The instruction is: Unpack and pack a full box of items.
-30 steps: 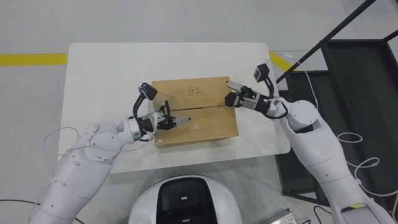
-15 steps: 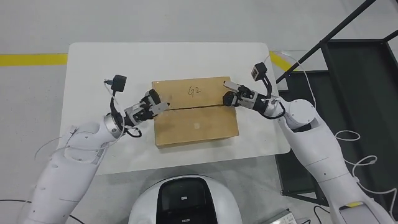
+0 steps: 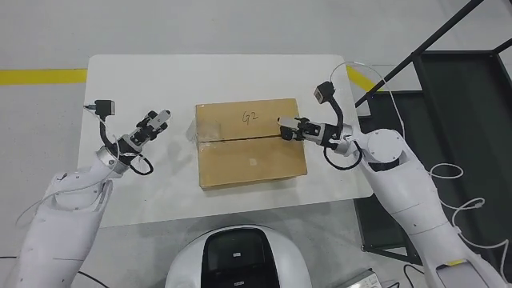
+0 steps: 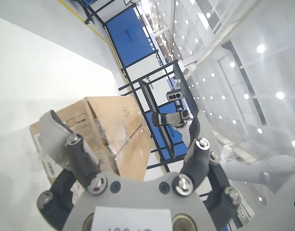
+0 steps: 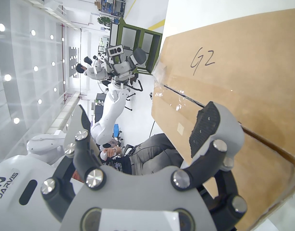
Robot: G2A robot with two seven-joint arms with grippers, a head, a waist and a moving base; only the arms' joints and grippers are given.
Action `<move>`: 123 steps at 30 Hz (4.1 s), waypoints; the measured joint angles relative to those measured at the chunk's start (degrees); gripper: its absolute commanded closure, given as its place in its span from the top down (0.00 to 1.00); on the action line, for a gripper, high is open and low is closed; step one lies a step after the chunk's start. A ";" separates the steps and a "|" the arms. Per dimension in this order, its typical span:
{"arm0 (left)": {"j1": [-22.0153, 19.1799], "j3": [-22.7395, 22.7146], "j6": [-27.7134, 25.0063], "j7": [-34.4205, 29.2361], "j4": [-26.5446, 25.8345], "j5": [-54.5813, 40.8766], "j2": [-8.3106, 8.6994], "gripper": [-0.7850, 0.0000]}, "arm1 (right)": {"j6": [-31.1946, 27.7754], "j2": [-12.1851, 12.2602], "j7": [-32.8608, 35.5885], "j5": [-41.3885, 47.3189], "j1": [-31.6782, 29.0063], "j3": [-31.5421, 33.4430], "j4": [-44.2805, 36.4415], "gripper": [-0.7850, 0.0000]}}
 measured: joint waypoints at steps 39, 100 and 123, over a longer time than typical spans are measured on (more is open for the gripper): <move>-8.33 8.55 3.06 -13.75 0.09 -0.86 -1.82 1.00 | -1.67 0.37 -0.38 -1.33 -1.80 1.90 -0.86 1.00; -10.93 9.92 2.12 -8.64 -1.33 -7.30 -2.85 1.00 | -2.93 0.28 -2.17 -1.59 -2.40 2.62 0.69 1.00; -10.15 7.77 4.36 -13.68 8.21 -8.96 -2.59 1.00 | -3.32 0.03 -2.10 -2.12 -1.71 1.45 0.84 1.00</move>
